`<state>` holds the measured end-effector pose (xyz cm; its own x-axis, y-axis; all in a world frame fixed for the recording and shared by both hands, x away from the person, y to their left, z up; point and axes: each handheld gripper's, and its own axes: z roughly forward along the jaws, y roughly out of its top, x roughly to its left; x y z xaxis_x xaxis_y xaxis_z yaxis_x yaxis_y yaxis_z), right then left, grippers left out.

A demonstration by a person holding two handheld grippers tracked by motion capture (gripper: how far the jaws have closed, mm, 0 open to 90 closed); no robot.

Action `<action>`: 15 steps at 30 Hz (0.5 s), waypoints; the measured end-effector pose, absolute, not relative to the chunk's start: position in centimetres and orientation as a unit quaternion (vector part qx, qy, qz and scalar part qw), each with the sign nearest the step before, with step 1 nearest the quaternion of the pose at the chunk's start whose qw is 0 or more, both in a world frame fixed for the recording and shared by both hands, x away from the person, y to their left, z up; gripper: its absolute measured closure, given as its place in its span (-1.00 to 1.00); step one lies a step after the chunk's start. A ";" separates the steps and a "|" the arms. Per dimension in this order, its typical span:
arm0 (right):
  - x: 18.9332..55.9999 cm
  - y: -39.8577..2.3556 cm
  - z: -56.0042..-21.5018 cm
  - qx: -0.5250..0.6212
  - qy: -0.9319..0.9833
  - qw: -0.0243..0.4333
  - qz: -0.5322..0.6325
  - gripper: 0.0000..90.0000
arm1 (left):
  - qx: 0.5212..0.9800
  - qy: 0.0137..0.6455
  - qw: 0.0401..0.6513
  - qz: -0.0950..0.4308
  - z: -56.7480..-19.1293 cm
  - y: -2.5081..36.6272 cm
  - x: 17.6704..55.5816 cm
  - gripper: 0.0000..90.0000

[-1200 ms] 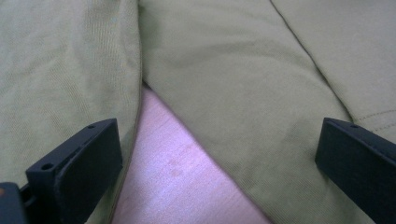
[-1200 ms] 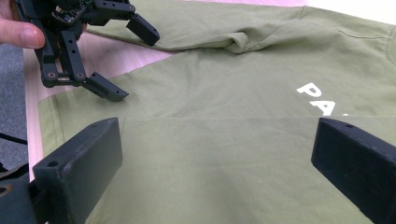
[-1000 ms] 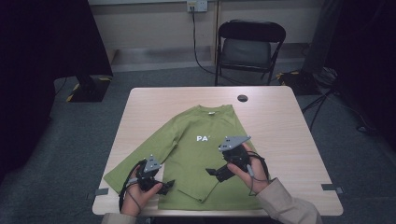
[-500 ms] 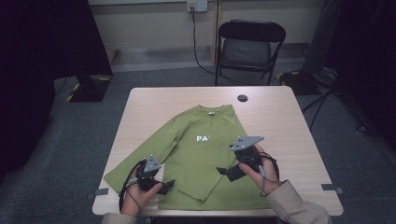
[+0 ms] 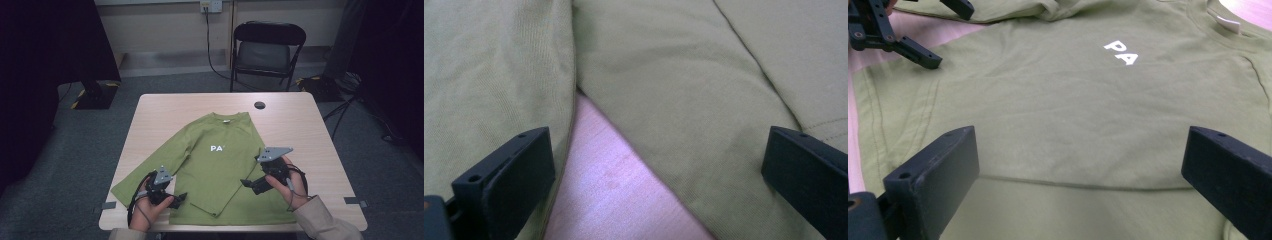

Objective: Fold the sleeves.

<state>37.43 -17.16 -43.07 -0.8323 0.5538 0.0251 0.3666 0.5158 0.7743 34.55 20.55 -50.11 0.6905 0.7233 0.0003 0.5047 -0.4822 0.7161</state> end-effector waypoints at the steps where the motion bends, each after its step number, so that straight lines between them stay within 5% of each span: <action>1: 37.4 -17.3 -43.2 0.267 0.863 0.112 0.415 -0.98 | 0.847 0.362 0.357 0.153 -50.1 20.6 34.6 -1.00; 15: 37.3 -19.2 -44.1 0.285 0.856 0.111 0.417 -0.98 | 0.847 0.362 0.357 0.153 -50.1 20.6 34.6 -1.00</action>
<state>37.29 -19.21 -44.13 -0.8128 0.5806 0.0478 0.3950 0.4889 0.7778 34.56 20.55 -50.11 0.6908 0.7231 0.0006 0.5045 -0.4826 0.7159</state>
